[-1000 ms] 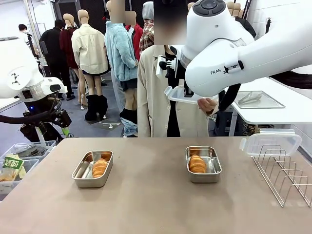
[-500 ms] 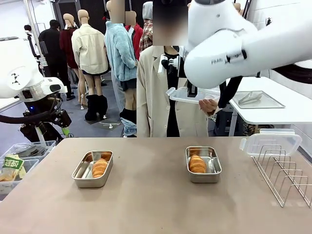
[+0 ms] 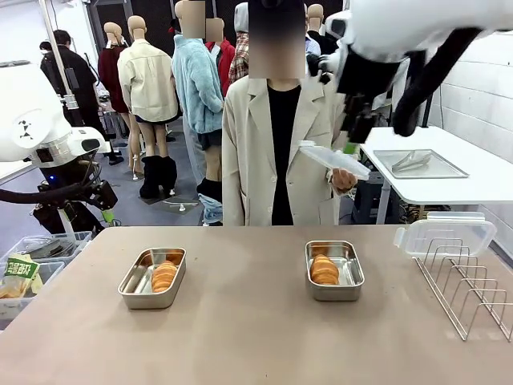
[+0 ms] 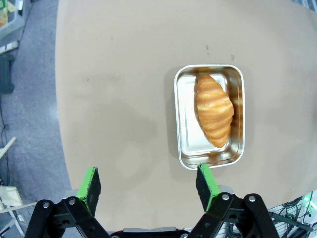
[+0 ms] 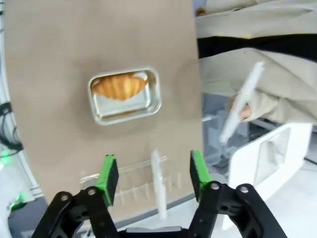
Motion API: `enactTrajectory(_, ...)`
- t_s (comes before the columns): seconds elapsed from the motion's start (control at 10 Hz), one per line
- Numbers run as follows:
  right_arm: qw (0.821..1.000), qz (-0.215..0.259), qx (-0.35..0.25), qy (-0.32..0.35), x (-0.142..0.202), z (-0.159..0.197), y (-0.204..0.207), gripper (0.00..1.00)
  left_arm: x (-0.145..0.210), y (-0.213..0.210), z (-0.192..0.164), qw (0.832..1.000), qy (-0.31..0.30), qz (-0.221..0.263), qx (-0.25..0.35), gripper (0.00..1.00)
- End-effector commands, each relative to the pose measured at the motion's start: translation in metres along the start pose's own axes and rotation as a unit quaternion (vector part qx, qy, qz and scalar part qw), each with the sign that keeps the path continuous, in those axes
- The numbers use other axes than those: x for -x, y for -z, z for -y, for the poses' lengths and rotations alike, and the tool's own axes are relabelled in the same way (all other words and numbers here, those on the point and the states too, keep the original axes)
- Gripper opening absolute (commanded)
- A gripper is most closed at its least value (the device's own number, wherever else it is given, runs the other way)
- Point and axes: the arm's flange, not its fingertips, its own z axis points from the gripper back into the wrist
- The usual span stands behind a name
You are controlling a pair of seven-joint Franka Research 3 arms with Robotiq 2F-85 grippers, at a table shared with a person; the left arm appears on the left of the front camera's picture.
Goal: Place the bread in airtight containers.
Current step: Pick up one Airtight Container lid and hand it to the human.
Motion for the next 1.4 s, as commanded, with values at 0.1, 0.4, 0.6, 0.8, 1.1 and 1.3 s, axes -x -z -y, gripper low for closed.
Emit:
enactTrajectory(0.1,0.996,-0.027,-0.078,0.044,0.056,-0.007,-0.005,1.0,0.0,0.0,-0.001,1.0,-0.004,0.001,-0.004,1.0)
enactTrajectory(0.4,0.982,-0.047,-0.17,0.069,0.135,0.0,0.013,1.0,0.0,0.0,-0.001,1.0,-0.004,0.001,-0.004,1.0)
enactTrajectory(0.6,0.975,-0.066,-0.197,0.074,0.164,0.013,0.049,1.0,0.0,0.0,-0.001,1.0,-0.004,0.001,-0.004,1.0)
enactTrajectory(0.8,0.976,-0.059,-0.191,0.085,0.187,0.034,0.085,1.0,0.0,0.0,-0.001,1.0,-0.004,0.001,-0.004,1.0)
enactTrajectory(1.1,0.974,-0.111,-0.18,0.082,0.208,0.044,0.139,1.0,0.0,0.0,-0.001,1.0,-0.004,0.001,-0.004,1.0)
enactTrajectory(1.3,0.978,-0.106,-0.161,0.076,0.224,0.051,0.163,1.0,0.0,0.0,-0.001,1.0,-0.004,0.001,-0.004,1.0)
